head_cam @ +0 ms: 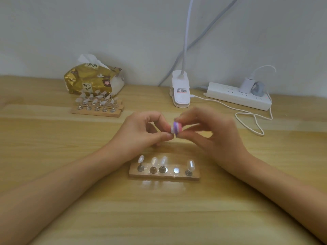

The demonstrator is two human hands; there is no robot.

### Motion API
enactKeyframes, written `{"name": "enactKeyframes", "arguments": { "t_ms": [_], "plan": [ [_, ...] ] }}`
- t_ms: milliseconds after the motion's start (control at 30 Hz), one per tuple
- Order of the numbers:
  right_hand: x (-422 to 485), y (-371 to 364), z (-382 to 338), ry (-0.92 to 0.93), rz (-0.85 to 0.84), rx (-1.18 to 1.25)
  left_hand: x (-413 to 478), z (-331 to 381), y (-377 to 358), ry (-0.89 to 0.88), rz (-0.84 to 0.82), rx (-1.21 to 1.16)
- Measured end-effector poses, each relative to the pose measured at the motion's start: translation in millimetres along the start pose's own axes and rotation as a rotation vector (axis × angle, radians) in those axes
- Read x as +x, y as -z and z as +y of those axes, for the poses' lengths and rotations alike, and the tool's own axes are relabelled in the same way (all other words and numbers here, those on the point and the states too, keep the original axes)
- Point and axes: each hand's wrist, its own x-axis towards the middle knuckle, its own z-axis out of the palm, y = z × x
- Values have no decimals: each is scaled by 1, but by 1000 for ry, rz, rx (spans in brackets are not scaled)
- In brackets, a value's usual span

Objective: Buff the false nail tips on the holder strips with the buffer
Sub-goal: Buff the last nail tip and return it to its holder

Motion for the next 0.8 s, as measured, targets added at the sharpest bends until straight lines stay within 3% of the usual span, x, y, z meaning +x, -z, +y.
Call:
{"name": "enactKeyframes", "arguments": {
  "t_ms": [67, 167, 300, 400, 500, 600, 733, 800],
  "plan": [
    [-1, 0, 1, -63, -44, -9, 0, 0, 0, 2, 7, -10],
    [2, 0, -1, 40, 58, 0, 0, 1, 0, -9, -9, 0],
    [0, 1, 0, -57, -30, -8, 0, 1, -1, -9, -2, 4],
    [2, 2, -1, 39, 53, -5, 0, 2, -1, -15, -2, 12],
    [2, 1, 0, -48, -50, -8, 0, 1, -1, -7, 2, 14],
    [3, 2, 0, 18, 54, 3, -1, 2, -1, -6, -5, -5],
    [2, 3, 1, -51, -62, 4, -1, 2, -1, -1, 0, 0],
    [2, 3, 1, -15, 25, 8, -2, 3, -1, -3, 0, -16]
  ]
}}
